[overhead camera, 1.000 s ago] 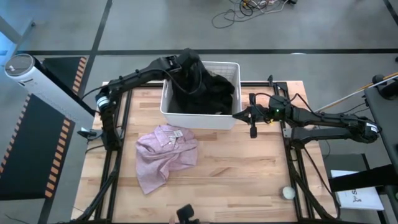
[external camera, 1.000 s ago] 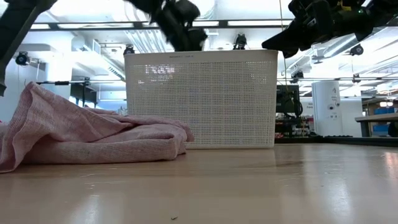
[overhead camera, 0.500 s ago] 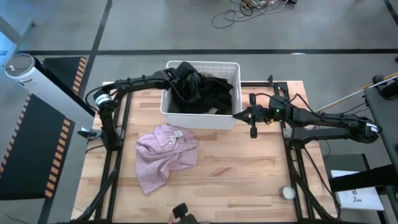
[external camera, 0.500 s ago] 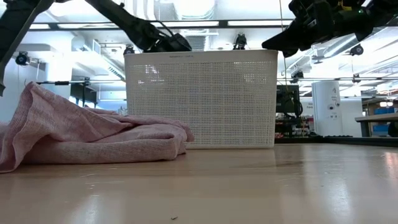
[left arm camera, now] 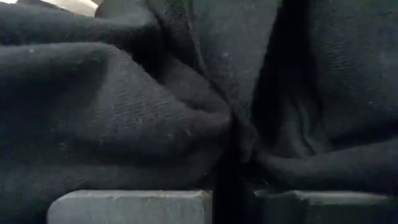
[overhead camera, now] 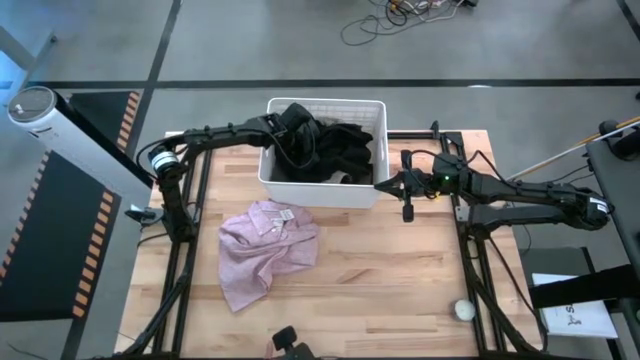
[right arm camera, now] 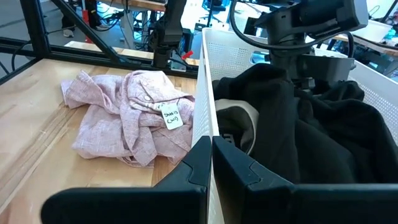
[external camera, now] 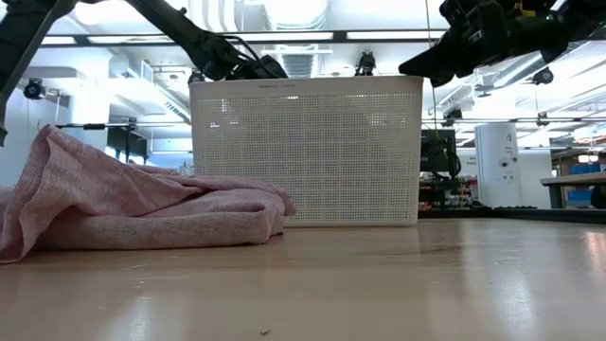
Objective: Sort clothes
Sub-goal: Put the black trousers into the laundry bin, then put the pink shirt into the laundry bin
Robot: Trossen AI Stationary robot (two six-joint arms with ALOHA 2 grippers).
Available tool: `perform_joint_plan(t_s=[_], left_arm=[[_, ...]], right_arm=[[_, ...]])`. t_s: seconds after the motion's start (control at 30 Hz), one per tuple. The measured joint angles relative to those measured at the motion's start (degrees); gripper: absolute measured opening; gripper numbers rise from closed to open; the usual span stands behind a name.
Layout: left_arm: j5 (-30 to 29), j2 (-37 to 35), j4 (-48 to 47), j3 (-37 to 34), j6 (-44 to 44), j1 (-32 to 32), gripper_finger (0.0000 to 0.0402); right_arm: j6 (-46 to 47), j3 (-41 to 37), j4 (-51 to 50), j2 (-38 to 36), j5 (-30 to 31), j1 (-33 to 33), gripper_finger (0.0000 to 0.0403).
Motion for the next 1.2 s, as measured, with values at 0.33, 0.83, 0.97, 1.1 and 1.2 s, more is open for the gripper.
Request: perform_joint_plan(t_s=[0.33, 0.83, 0.97, 1.1, 1.2], left_arm=[[1.2, -1.9, -7.6, 12.6, 0.3, -0.6, 0.0040], [-7.8, -3.5, -41.9, 47.7, 7.6, -10.5, 0.0186], [-15.4, -4.5, -54.8, 50.5, 5.1, -17.8, 0.0205], [-19.3, -5.4, -62.9, 48.3, -1.6, -26.2, 0.0212], [-19.3, -6.4, -64.6, 43.9, -5.4, -32.4, 0.0210]], right_arm=[[0.0, 0.0, 0.0, 0.0, 0.0, 0.0, 0.0000], [0.0, 0.0, 0.0, 0.0, 0.0, 0.0, 0.0000], [0.2, 0.0, -0.3, 0.0, 0.0, 0.0, 0.0000], [0.7, -0.1, -0.5, 0.0, 0.0, 0.0, 0.0000], [0.9, -0.1, -0.5, 0.0, 0.0, 0.0, 0.0000]])
